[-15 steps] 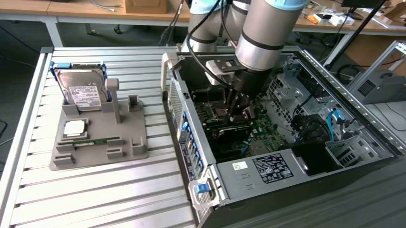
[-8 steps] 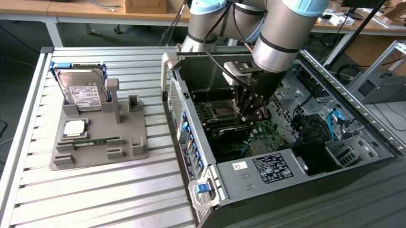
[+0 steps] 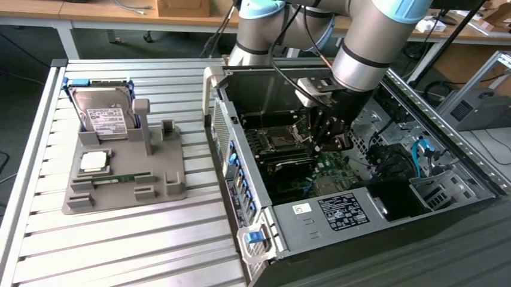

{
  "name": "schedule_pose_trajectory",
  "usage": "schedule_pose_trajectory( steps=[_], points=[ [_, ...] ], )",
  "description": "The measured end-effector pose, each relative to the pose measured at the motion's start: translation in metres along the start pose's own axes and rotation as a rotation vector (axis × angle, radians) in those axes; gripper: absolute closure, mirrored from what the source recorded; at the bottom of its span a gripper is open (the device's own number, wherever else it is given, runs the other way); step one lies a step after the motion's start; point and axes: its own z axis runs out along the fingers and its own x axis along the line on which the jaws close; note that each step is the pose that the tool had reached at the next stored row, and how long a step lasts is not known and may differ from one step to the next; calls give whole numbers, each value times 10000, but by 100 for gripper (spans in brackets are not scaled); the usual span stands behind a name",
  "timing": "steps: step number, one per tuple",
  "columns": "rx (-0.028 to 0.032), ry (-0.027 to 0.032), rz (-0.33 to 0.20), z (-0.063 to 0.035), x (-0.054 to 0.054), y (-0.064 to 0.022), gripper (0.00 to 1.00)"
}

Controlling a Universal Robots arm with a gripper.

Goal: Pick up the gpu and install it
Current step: 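Press down on the gpu until it lock into place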

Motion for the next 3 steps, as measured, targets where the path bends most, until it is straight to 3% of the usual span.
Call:
schedule_pose_trajectory(
  steps=[3],
  points=[
    [-1,0,0,0,0,0,89]
  ],
)
